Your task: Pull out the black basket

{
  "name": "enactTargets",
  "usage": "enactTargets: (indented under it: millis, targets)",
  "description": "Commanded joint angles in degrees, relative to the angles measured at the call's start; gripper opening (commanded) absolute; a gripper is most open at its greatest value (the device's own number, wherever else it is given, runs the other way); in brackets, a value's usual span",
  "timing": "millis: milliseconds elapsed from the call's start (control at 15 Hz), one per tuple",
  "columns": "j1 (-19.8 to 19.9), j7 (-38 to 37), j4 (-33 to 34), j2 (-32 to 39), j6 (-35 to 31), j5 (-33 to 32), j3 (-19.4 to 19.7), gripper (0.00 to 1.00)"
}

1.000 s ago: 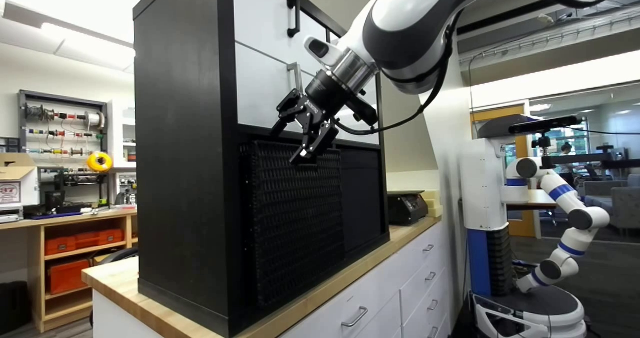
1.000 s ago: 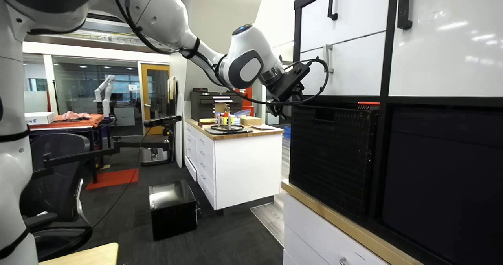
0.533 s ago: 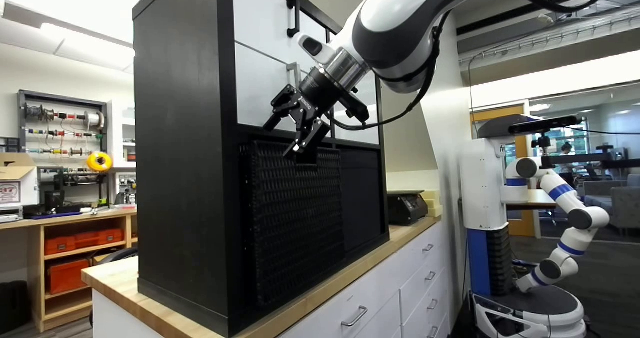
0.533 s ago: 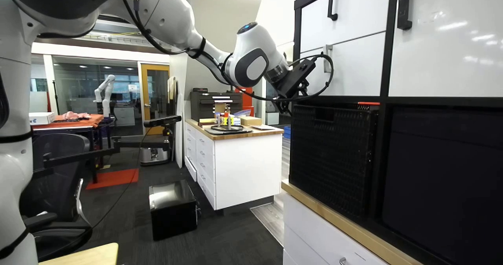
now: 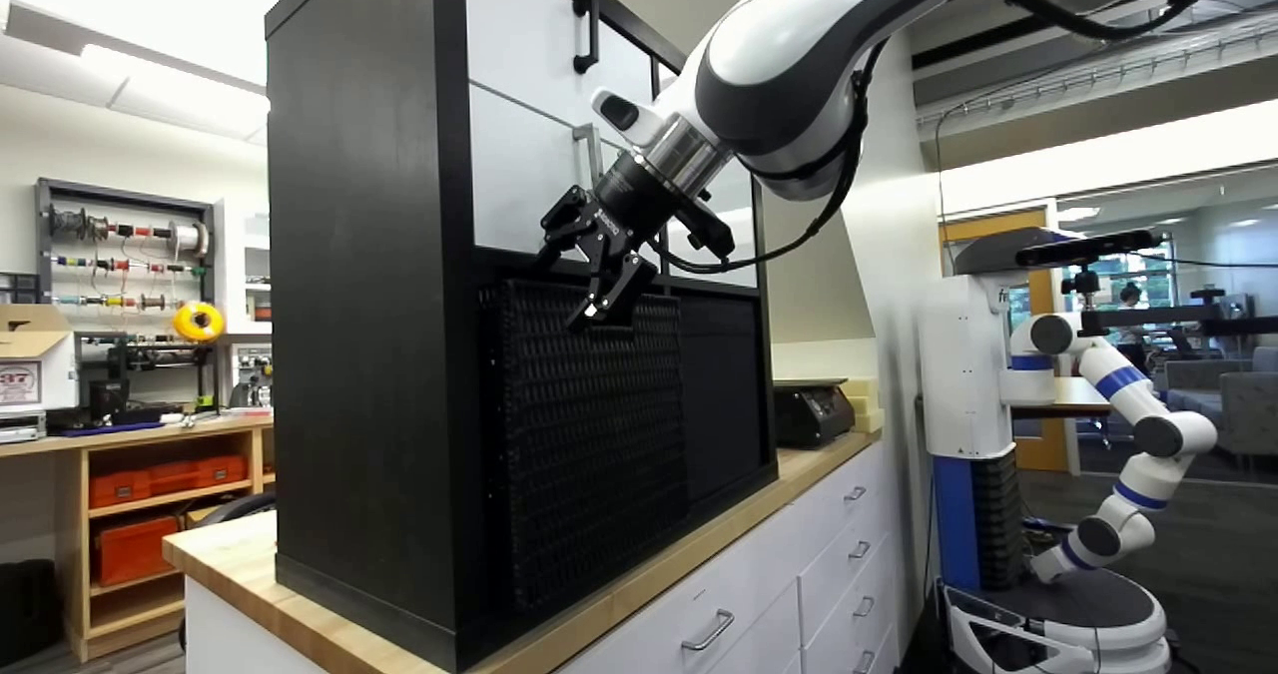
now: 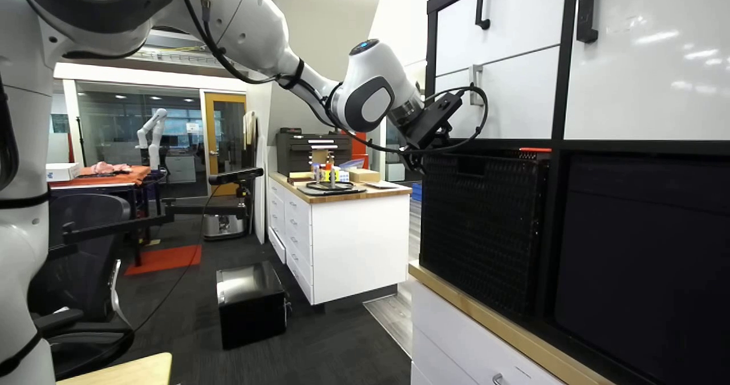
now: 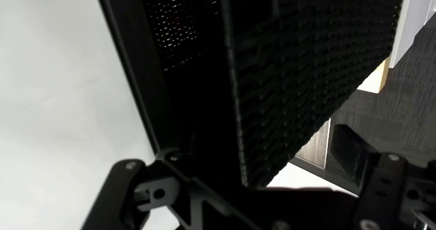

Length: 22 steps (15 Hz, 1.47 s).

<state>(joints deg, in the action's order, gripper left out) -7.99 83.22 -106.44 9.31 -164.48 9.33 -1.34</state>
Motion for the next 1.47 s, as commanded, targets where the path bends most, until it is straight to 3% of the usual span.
enactTargets:
  millis: [0,267,333,467,1067,1200,1400]
  targets:
    - [0.94,1.77,1.07,0.69,1.13,2.48,-0.61,1.0]
    - [0.96,1.42,0.56,0.97,1.7,4.16,-0.53,1.0]
    - [0.97,1.42,0.61,1.0,1.93,4.43,-0.5,0.75]
    - [0.99,1.59,0.66,1.07,2.04,4.56,-0.49,0.67]
    - [1.64,3.83,0.42,-1.37,3.75,5.48,-1.2,0.06]
    - [1.75,5.19,-0.35,-2.63,5.3,6.56,-1.5,0.01]
    - [1.57,7.27,-1.46,-5.1,9.54,8.36,-1.51,0.02]
